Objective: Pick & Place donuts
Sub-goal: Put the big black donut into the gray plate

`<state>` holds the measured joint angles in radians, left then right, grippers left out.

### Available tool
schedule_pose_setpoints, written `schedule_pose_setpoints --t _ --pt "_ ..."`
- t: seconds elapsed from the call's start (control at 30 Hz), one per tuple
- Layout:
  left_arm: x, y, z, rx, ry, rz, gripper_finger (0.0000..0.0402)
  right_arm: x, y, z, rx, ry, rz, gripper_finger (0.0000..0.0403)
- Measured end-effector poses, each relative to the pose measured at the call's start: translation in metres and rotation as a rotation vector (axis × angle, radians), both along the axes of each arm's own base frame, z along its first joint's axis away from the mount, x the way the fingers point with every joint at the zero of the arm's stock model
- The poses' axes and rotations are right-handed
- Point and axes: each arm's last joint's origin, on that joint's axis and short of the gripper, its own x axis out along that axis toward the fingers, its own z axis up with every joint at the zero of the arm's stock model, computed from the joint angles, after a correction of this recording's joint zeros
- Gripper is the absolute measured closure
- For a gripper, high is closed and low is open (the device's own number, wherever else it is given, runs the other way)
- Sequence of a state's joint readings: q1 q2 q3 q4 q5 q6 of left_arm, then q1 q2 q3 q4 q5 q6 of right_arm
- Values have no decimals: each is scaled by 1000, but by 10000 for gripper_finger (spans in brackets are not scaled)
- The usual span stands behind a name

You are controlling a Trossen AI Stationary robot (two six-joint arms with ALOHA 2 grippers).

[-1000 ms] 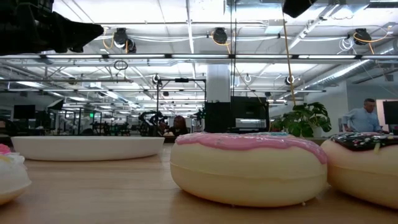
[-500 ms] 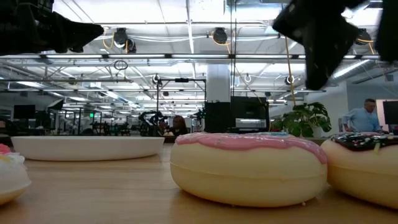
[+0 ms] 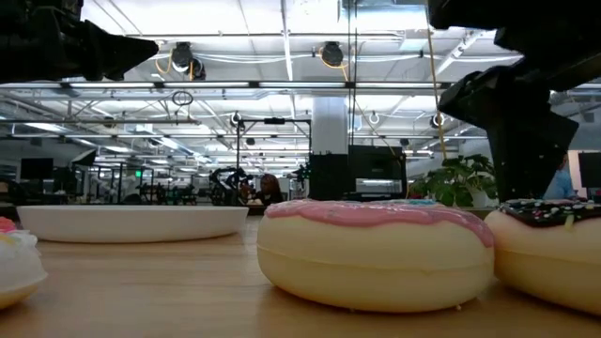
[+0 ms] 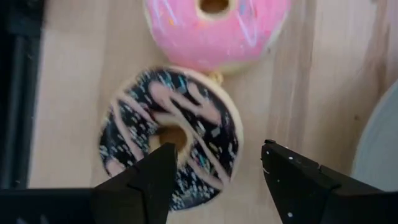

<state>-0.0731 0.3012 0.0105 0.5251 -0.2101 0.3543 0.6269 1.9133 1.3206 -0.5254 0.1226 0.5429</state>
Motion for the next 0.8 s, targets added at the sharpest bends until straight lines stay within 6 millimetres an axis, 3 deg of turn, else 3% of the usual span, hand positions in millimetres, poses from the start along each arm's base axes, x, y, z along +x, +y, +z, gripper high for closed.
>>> schedule_pose_setpoints --t 0.47,0.63,0.8 --pt "0 0 0 -1 0 0 355 2 0 -2 17 -29 -7 183" --pt "0 0 0 -1 0 0 355 5 3 -22 10 21 4 183" --pt "0 0 0 -1 0 0 355 7 1 -25 20 43 8 184"
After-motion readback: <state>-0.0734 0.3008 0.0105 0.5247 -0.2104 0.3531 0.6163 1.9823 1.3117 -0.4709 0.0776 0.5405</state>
